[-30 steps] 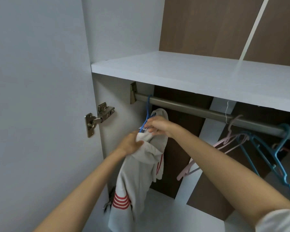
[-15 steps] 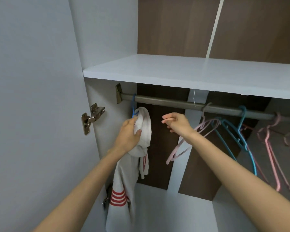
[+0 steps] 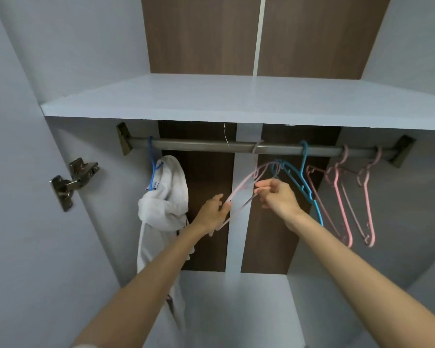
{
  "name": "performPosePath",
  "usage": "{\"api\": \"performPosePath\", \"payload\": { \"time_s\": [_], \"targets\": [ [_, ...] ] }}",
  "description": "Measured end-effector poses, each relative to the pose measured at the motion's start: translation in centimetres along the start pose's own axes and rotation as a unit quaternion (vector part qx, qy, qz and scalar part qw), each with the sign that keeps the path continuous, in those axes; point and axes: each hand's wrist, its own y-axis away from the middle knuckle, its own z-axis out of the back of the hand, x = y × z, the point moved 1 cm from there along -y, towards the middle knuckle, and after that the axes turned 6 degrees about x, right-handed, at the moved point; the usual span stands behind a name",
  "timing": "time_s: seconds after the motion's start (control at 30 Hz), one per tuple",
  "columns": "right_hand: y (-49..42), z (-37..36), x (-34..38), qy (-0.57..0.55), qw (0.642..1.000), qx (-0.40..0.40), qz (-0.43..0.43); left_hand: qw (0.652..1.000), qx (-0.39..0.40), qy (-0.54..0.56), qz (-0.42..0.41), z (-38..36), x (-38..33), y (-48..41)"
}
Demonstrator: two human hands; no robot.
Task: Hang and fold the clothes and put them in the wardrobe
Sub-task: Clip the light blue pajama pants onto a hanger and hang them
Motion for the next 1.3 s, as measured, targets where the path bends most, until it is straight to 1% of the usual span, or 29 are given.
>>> {"api": "performPosePath", "payload": {
  "time_s": [0.1, 0.17, 0.3, 0.5, 0.63, 0.73, 0.87, 0.97, 1.17, 1.3],
  "targets": [
    [-0.3, 0.7, -0.6, -0.006, 1.000, 0.008, -0.007, 0.999, -0.002, 0.052, 0.011, -1.5, -1.0, -1.0],
    [-0.5, 1.2, -1.2, -0.007, 1.000, 0.013, -0.011, 0.997, -0.020, 0.070, 0.008, -2.2, -1.4, -1.5],
    [-1.2, 2.1, -2.1, 0.003, 1.000, 0.025, -0.017, 0.995, -0.083, 0.050, -0.022, -2.6, -2.3, -2.3],
    [-2.5, 2.3, -1.5, -0.004, 0.999, 0.040, -0.015, 0.994, -0.085, 0.052, -0.051, -2.0, -3.2, -2.1],
    [-3.0, 1.9, -0.5, -0.049, 0.998, 0.049, -0.003, 0.988, -0.112, 0.062, -0.086, -1.3, -3.2, -1.0],
    [-3.0, 1.1, 0.5, -0.091, 0.993, 0.079, -0.001, 0.987, -0.113, 0.064, -0.095, -1.2, -2.9, 0.0],
    [-2.4, 0.1, 1.4, -0.119, 0.987, 0.111, -0.009, 0.986, -0.104, 0.068, -0.111, -1.5, -1.9, 1.8],
    [-1.6, -0.5, 1.3, -0.125, 0.985, 0.118, -0.018, 0.989, -0.087, 0.079, -0.094, -1.9, -1.3, 3.5],
    [1.5, -0.9, 1.2, -0.119, 0.984, 0.131, -0.021, 0.992, 0.037, 0.086, -0.082, -2.6, -0.8, 7.3],
    [4.5, -1.1, 1.3, -0.077, 0.987, 0.137, -0.035, 0.989, 0.084, 0.083, -0.084, -3.3, -0.9, 10.6]
  ]
}}
